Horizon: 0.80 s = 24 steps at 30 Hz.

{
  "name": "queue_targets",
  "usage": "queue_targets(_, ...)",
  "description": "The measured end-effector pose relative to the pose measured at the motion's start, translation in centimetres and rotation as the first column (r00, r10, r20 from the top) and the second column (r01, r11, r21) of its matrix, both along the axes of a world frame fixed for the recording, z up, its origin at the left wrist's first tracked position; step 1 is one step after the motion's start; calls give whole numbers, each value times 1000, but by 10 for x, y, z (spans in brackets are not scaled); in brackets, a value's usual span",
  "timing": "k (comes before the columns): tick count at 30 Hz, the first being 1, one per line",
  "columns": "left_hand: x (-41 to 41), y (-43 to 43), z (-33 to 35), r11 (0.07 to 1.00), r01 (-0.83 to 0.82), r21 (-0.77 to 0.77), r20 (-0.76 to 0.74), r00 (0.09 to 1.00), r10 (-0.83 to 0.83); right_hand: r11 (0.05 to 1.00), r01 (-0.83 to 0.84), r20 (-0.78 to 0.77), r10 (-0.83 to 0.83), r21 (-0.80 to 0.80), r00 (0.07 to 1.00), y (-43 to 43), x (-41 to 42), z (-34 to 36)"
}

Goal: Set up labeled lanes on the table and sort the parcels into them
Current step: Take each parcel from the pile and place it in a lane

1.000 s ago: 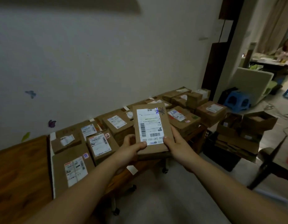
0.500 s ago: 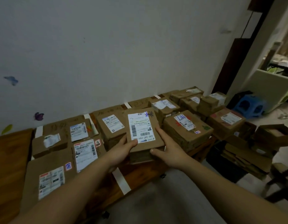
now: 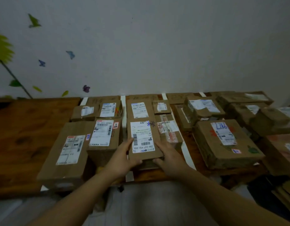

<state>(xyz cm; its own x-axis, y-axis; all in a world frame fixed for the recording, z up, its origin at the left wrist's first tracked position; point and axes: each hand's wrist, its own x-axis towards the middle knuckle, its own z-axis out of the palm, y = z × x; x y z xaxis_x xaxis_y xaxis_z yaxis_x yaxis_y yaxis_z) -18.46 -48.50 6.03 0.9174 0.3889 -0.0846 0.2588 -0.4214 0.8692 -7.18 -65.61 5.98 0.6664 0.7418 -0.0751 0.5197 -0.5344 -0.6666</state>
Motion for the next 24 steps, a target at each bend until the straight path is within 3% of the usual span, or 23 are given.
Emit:
queue_targets(4, -8, -21, -33, 991, -104, 79, -139, 984, 114, 997, -72, -37, 70, -43, 997, -16, 0, -31)
queue_targets(13, 20, -35, -65, 976, -66, 207, -169, 980, 102, 991, -115, -108, 107, -67, 988, -18, 19, -62)
queue_targets(20, 38, -17, -29, 882, 14, 470, -204, 975, 93, 966, -119, 8, 124, -230, 992, 9, 44, -43)
queue_targets(24, 26, 9, 18, 794, -28, 607, -127, 983, 132, 968, -98, 105, 124, -229, 987, 39, 49, 2)
